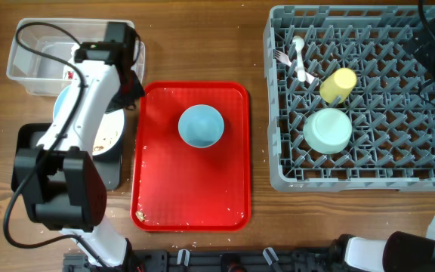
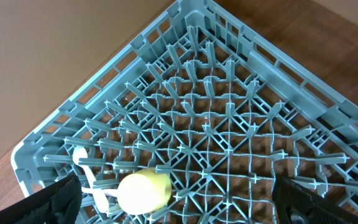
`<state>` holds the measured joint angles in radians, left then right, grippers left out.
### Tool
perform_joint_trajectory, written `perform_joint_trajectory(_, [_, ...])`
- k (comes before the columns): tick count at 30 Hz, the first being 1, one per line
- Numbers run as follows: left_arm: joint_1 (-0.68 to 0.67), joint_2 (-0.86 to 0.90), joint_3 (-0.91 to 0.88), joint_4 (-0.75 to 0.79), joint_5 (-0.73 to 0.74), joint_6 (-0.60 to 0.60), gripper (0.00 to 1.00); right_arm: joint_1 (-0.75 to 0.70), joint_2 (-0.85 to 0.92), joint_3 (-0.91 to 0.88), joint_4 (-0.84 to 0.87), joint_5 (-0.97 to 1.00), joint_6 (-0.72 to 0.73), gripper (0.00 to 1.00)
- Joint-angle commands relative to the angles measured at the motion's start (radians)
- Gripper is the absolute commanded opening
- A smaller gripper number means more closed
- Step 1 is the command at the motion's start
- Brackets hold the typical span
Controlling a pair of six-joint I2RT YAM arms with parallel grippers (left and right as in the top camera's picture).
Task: Sort waste into correct bins and load items into the dishwasher rack
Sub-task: 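Tip the bowl to dump the rice scraps onto the black tray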
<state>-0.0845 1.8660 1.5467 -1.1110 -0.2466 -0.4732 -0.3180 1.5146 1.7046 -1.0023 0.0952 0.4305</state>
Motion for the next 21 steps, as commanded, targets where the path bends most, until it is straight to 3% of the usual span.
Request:
perform_joint_trajectory(1, [0.076,-0.039,0.019,0.039,0.123,0.025,0.04,0.000,0.008,0.000,0.003,0.018,0.014,1.00])
perform_joint_trajectory(11, [0.273,-0.239,0.019,0.044,0.424,0.025,0.04,0.000,0.008,0.000,0.003,0.018,0.015,1.00])
perform_joint_trajectory(21, [0.416,-0.246,0.008,0.026,0.619,0.026,0.04,0.000,0.008,0.000,0.003,0.018,0.014,1.00])
